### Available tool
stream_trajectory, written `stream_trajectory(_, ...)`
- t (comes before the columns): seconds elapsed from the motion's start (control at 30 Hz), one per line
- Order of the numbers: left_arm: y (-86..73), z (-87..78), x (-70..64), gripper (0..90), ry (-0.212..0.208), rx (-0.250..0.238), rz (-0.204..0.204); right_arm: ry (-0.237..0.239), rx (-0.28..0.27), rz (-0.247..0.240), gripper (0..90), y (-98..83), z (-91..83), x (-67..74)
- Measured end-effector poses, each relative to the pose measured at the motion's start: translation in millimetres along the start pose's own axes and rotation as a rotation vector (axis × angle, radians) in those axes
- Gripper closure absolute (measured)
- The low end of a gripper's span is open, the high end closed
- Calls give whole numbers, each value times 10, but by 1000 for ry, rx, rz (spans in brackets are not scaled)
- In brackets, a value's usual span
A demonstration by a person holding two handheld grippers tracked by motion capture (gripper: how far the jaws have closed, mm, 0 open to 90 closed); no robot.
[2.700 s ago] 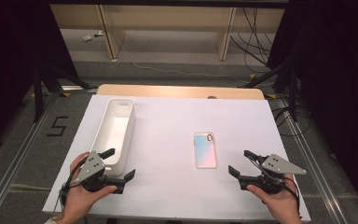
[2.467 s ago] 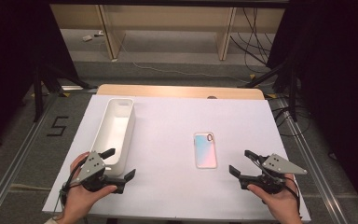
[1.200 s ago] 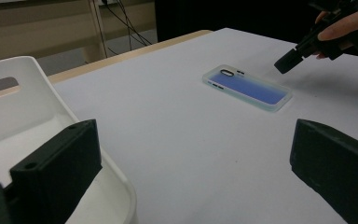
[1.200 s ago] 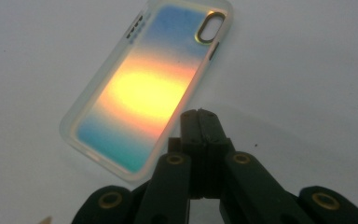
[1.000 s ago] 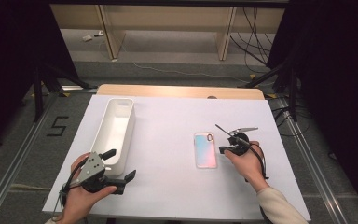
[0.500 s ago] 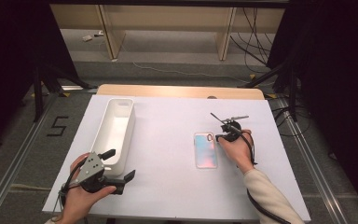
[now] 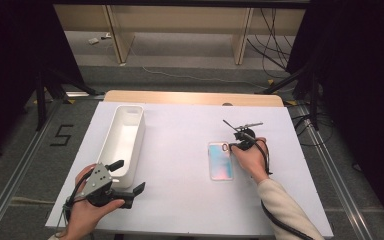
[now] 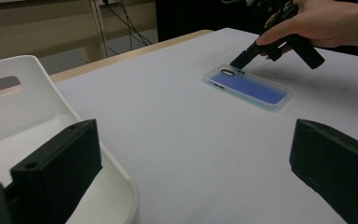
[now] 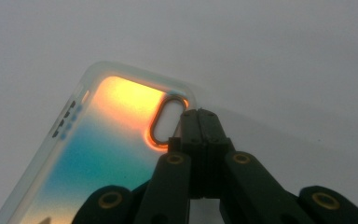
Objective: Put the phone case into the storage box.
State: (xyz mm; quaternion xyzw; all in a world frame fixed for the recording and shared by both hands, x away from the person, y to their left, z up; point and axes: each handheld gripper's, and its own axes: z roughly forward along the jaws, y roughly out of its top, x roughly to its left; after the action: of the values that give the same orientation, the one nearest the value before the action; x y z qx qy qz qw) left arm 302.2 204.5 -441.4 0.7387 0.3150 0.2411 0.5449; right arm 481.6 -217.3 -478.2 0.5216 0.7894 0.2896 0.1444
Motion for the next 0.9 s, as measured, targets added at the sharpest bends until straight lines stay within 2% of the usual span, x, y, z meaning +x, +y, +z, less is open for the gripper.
stream_trajectory(0.03,-1,0,2,16,0,1,2,12,11,33,900,6,-6,25)
stream_trajectory(0.1,-2,1,-1,16,-1,2,0,7,7,18,900,14,2,15)
stream_trajectory(0.23,2,-1,4,16,-1,1,14,16,0,41,900,19,15,42)
stream_trajectory(0.27,1,-1,3,16,-2,2,12,18,-28,13,900,17,35,28)
stream_trajectory(0.3,2,-1,3,16,-1,1,13,9,5,23,900,32,20,40)
stream_trajectory(0.37,3,-2,3,16,0,1,15,14,2,36,900,34,29,55)
stream_trajectory(0.4,3,-3,2,17,-1,2,14,11,5,17,900,40,28,43)
stream_trajectory(0.5,3,-3,3,17,-1,2,15,12,2,19,900,40,27,42)
stream_trajectory(0.53,2,-3,2,17,-2,1,13,10,-3,39,900,36,23,57)
stream_trajectory(0.6,2,-5,-2,17,-1,0,7,8,-4,20,900,52,-8,36)
stream_trajectory(0.63,2,-6,0,17,-1,-1,8,5,-12,42,900,56,-25,50)
stream_trajectory(0.67,3,-8,2,17,0,-1,10,-10,0,32,880,81,-95,49)
stream_trajectory(0.7,3,-8,2,17,-1,-3,9,-10,0,32,880,81,-95,49)
stream_trajectory(0.73,3,-9,3,17,-1,-3,9,-12,10,43,855,89,-133,50)
stream_trajectory(0.77,3,-9,1,17,-1,-4,7,-21,23,26,835,88,-161,45)
stream_trajectory(0.8,3,-10,-2,17,-1,-4,5,-28,40,52,827,102,-206,65)
stream_trajectory(0.87,4,-10,-2,17,-1,-4,6,-34,73,69,779,113,-298,73)
stream_trajectory(0.9,3,-10,-3,17,-1,-4,7,-25,87,58,754,117,-330,59)
